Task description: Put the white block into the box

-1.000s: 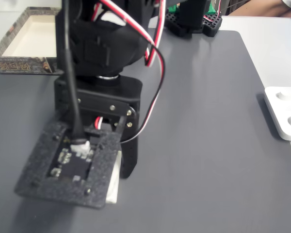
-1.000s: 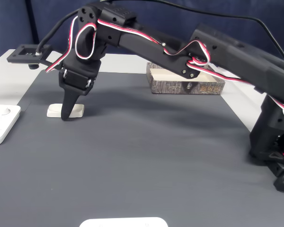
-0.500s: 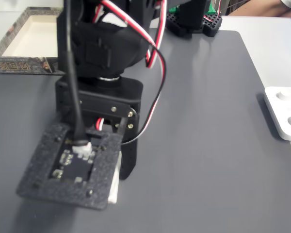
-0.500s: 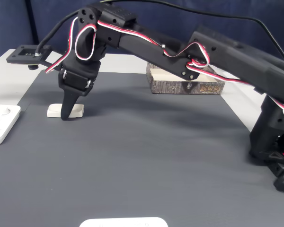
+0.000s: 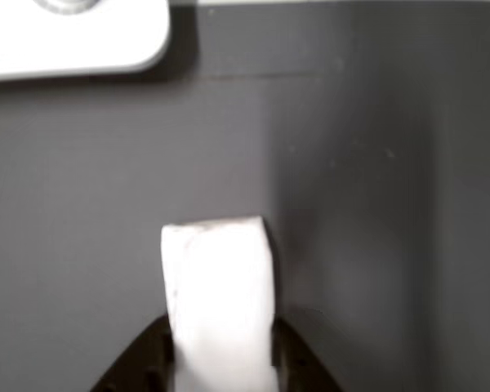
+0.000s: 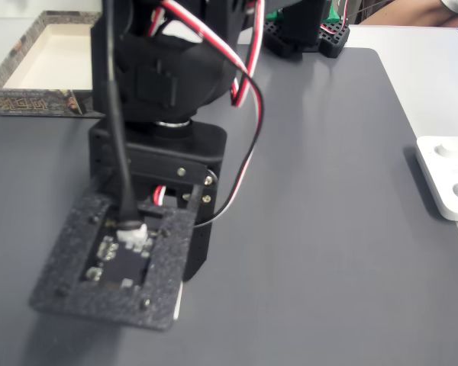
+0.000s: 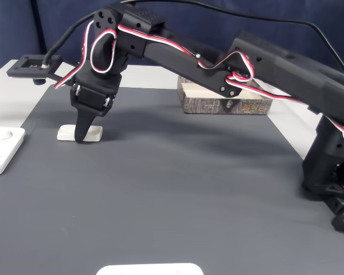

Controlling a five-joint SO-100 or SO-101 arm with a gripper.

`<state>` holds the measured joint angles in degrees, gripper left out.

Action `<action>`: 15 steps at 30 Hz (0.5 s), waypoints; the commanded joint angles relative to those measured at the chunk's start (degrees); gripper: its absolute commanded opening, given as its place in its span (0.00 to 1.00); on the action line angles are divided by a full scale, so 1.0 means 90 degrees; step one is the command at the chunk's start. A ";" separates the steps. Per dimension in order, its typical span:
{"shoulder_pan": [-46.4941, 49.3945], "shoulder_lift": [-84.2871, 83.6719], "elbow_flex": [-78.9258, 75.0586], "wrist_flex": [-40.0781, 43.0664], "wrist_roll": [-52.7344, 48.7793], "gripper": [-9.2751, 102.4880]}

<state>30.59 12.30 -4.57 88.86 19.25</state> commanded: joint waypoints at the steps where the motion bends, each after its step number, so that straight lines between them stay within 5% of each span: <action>1: -0.0039 0.0049 -0.0400 0.0098 0.0049 0.08; 15: -0.0039 0.0029 -0.0449 0.0127 0.0049 0.07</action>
<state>30.59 12.04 -5.36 89.47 19.25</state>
